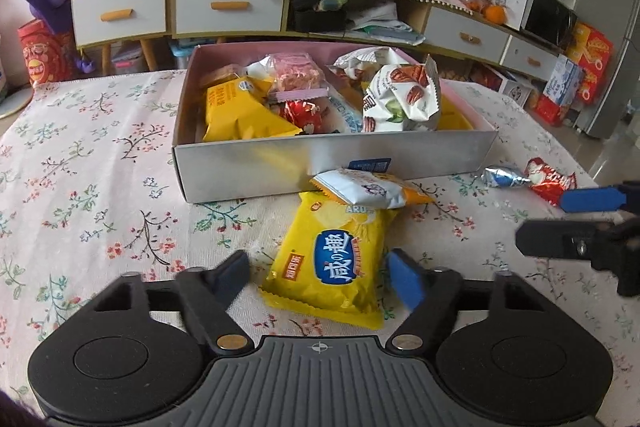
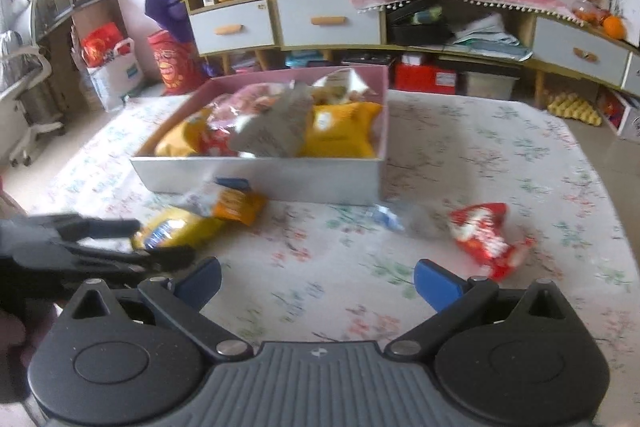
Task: Organize snacks
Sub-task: 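Grasp the yellow biscuit packet with the left gripper while the right moves toward the cookie packet, then hold the yellow packet in the left gripper while the right grasps the white-and-orange cookie packet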
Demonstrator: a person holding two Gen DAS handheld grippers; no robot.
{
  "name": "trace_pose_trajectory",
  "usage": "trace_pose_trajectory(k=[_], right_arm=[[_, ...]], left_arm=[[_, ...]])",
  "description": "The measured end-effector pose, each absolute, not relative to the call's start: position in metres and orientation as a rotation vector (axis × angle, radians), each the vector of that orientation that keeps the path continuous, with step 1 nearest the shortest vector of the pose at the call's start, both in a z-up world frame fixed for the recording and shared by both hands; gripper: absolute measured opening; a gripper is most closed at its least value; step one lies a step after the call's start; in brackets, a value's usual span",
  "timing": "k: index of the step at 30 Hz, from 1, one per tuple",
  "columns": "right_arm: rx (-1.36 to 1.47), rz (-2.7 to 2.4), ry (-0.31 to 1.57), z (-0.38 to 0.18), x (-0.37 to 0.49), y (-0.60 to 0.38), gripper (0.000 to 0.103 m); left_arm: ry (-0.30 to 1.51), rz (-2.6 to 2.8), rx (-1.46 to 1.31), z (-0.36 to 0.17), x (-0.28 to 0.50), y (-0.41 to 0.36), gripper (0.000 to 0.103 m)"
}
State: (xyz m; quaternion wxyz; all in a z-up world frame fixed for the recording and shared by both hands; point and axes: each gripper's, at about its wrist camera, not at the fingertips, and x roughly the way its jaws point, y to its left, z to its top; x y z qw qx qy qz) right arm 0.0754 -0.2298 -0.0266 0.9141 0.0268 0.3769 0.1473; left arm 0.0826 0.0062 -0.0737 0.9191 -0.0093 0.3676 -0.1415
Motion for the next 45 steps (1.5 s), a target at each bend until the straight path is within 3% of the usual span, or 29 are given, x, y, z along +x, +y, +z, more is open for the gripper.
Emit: trace_pose_trajectory(k=[5, 14, 21, 26, 28, 31, 34, 38, 45], right_arm=[[0.138, 0.337, 0.799, -0.027, 0.088, -0.217, 0.090], [0.285, 0.352, 0.844, -0.033, 0.110, -0.199, 0.087], [0.396, 0.344, 0.883, -0.042, 0.123, -0.189, 0.079], [0.349, 0.337, 0.889, -0.044, 0.122, -0.183, 0.065], [0.326, 0.326, 0.885, -0.043, 0.121, -0.183, 0.049], [0.333, 0.297, 0.885, -0.043, 0.124, -0.191, 0.037], [0.319, 0.238, 0.883, -0.042, 0.126, -0.199, 0.032], [0.330, 0.211, 0.883, -0.042, 0.127, -0.205, 0.034], [0.311, 0.286, 0.869, -0.039, 0.125, -0.186, 0.061]], left_arm=[[0.757, -0.323, -0.006, -0.072, 0.083, 0.005, 0.049], [0.782, -0.341, -0.011, -0.070, 0.080, 0.006, 0.048], [0.798, -0.363, -0.017, -0.069, 0.075, 0.008, 0.048], [0.809, -0.393, -0.050, -0.069, 0.074, 0.010, 0.048], [0.814, -0.397, -0.049, -0.069, 0.073, 0.009, 0.048], [0.830, -0.385, -0.038, -0.067, 0.072, 0.008, 0.048], [0.856, -0.355, -0.004, -0.062, 0.071, 0.009, 0.048], [0.885, -0.297, 0.016, -0.059, 0.071, 0.018, 0.048], [0.882, -0.155, 0.021, -0.059, 0.082, 0.040, 0.049]])
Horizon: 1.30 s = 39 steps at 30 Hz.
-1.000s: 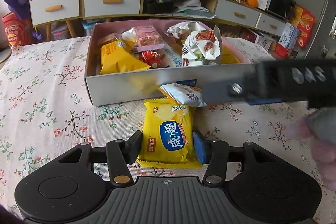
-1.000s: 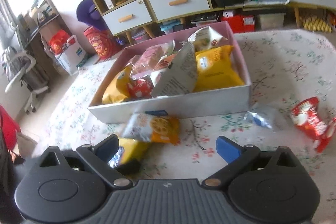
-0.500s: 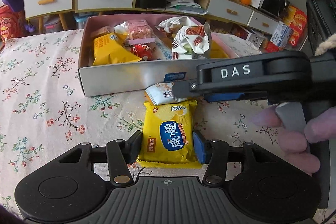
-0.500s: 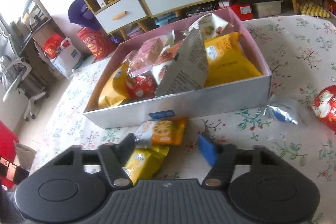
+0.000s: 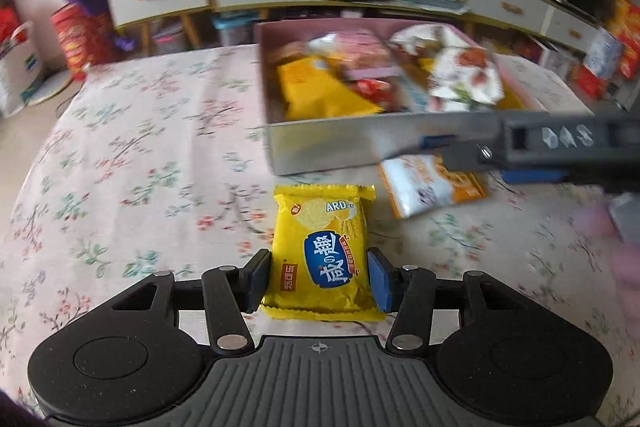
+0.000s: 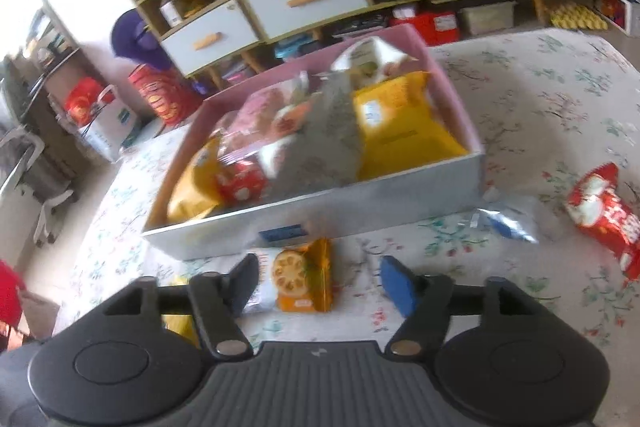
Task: Organize snacks
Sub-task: 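Hold the yellow packet in the left gripper while the right grasps the white-and-orange cookie packet, then carry the yellow packet and cookie packet into the pink box and open both grippers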
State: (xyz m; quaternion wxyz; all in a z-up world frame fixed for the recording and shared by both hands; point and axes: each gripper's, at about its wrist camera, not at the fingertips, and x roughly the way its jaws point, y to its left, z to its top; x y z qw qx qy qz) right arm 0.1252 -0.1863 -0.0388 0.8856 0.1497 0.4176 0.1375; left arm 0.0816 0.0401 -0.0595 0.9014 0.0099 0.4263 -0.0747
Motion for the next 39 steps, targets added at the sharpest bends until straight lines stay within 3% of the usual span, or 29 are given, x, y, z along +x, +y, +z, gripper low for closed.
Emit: trace_pose_trajectory(k=[6, 21, 23, 28, 35, 39], right_arm=[[0.213, 0.343, 0.859, -0.039, 0.125, -0.163, 0.069], [-0.037, 0.358, 0.781, -0.051, 0.123, -0.137, 0.069], [-0.078, 0.352, 0.771, -0.052, 0.121, -0.134, 0.066], [-0.108, 0.324, 0.760, -0.050, 0.119, -0.136, 0.044], [-0.051, 0.314, 0.772, -0.045, 0.117, -0.141, 0.030], [-0.030, 0.306, 0.762, -0.039, 0.116, -0.143, 0.016]], left_arm=[[0.872, -0.130, -0.035, -0.064, 0.087, 0.056, 0.053], [0.867, -0.116, -0.018, -0.066, 0.087, 0.063, 0.053], [0.865, -0.117, -0.021, -0.066, 0.087, 0.064, 0.053], [0.857, -0.116, 0.000, -0.066, 0.086, 0.062, 0.053], [0.858, -0.118, -0.005, -0.065, 0.087, 0.060, 0.051], [0.863, -0.119, -0.013, -0.064, 0.087, 0.060, 0.048]])
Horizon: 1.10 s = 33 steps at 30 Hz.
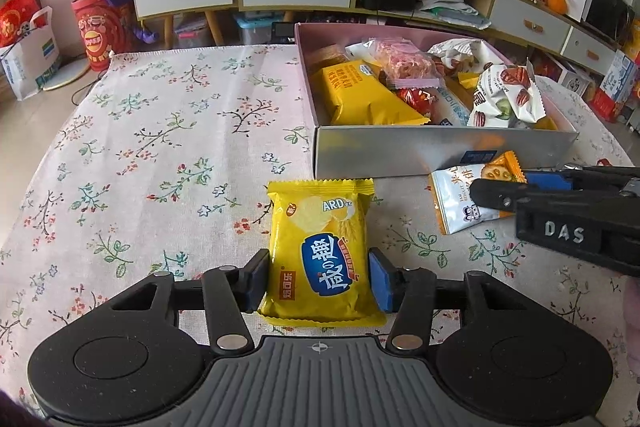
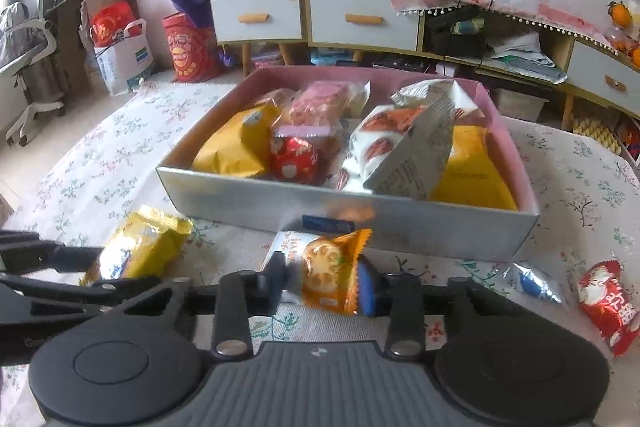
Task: Organize snacks
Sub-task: 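Carry the yellow packet and cookie packet into the pink box and open both grippers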
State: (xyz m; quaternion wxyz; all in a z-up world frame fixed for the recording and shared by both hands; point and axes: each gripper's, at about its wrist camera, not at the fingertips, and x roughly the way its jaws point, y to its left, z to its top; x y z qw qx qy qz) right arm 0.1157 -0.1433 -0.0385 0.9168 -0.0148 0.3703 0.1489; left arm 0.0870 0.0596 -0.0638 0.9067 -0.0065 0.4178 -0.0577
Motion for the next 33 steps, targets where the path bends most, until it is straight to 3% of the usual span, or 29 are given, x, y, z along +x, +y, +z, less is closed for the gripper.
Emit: trace_pose_trajectory(k=[10, 20, 33], right_arm=[[0.163, 0.350, 0.801, -0.030, 0.111, -0.165, 0.000], [0.346, 0.385, 0.825, -0.015, 0.099, -0.181, 0.000], [0.491, 0.431, 0.693, 0.022, 0.095, -0.211, 0.000]], left_arm=[[0.857, -0.144, -0.036, -0.055, 0.083, 0.051, 0.048], [0.832, -0.147, -0.083, -0.038, 0.072, 0.052, 0.047], [0.782, -0.150, -0.159, -0.016, 0.076, 0.047, 0.047]])
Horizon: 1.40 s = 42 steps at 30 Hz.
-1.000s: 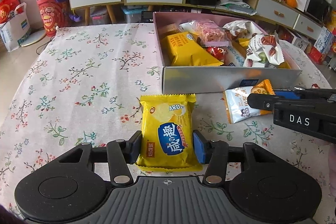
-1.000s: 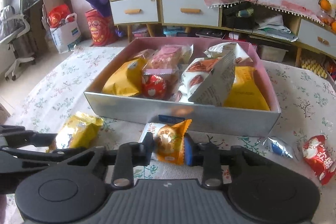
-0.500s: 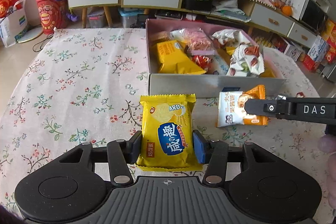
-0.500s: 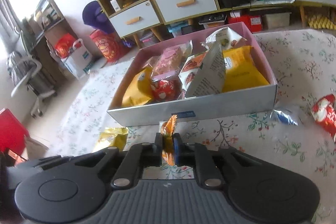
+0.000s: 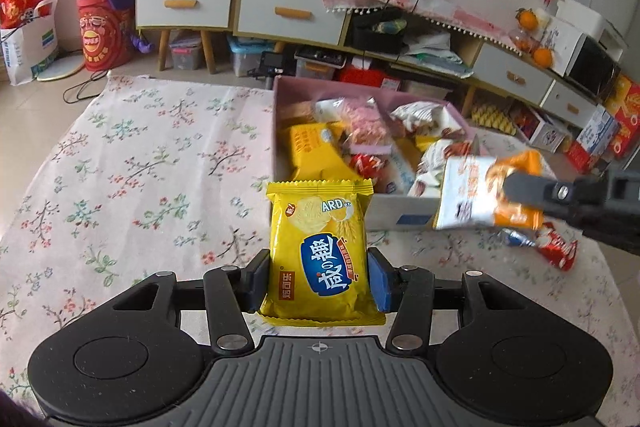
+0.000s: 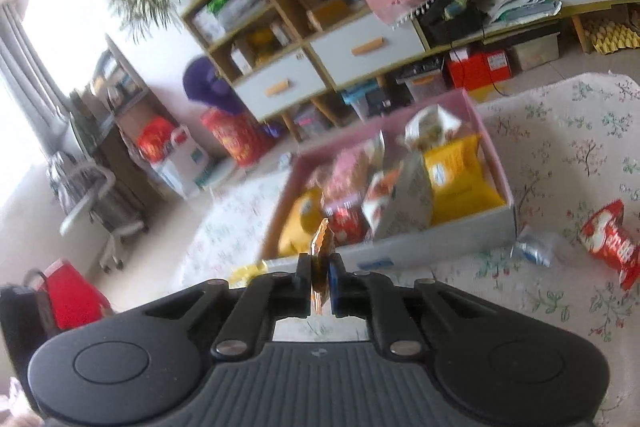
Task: Organize snacks
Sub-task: 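Carry the yellow packet and cookie packet into the pink box and open both grippers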
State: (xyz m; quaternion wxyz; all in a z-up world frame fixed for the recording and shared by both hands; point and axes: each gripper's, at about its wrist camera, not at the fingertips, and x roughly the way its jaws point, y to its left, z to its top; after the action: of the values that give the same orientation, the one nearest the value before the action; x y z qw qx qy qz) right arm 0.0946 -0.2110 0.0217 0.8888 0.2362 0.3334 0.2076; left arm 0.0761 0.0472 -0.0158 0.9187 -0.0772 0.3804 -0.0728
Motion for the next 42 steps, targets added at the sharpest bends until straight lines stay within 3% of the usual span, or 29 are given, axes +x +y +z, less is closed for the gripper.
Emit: trace_pose_trajectory(k=[10, 25, 38, 40, 42], right_arm=[[0.590, 0.310, 0.626, 0.032, 0.137, -0.248, 0.000], [0.836, 0.241, 0.648, -0.012, 0.181, -0.295, 0.000], [0.742, 0.263, 0.696, -0.027, 0.192, -0.280, 0.000], [0.720, 0.263, 0.693, -0.027, 0.192, -0.279, 0.000], [0.715, 0.250, 0.695, -0.026, 0.193, -0.280, 0.005]], left_arm=[[0.763, -0.206, -0.158, -0.001, 0.111, 0.024, 0.047], [0.744, -0.223, -0.177, 0.000, 0.192, -0.022, 0.047], [0.765, -0.193, -0.185, -0.018, 0.232, -0.049, 0.048], [0.756, -0.175, -0.181, -0.019, 0.232, -0.050, 0.049], [0.750, -0.155, -0.175, -0.019, 0.230, -0.050, 0.062]])
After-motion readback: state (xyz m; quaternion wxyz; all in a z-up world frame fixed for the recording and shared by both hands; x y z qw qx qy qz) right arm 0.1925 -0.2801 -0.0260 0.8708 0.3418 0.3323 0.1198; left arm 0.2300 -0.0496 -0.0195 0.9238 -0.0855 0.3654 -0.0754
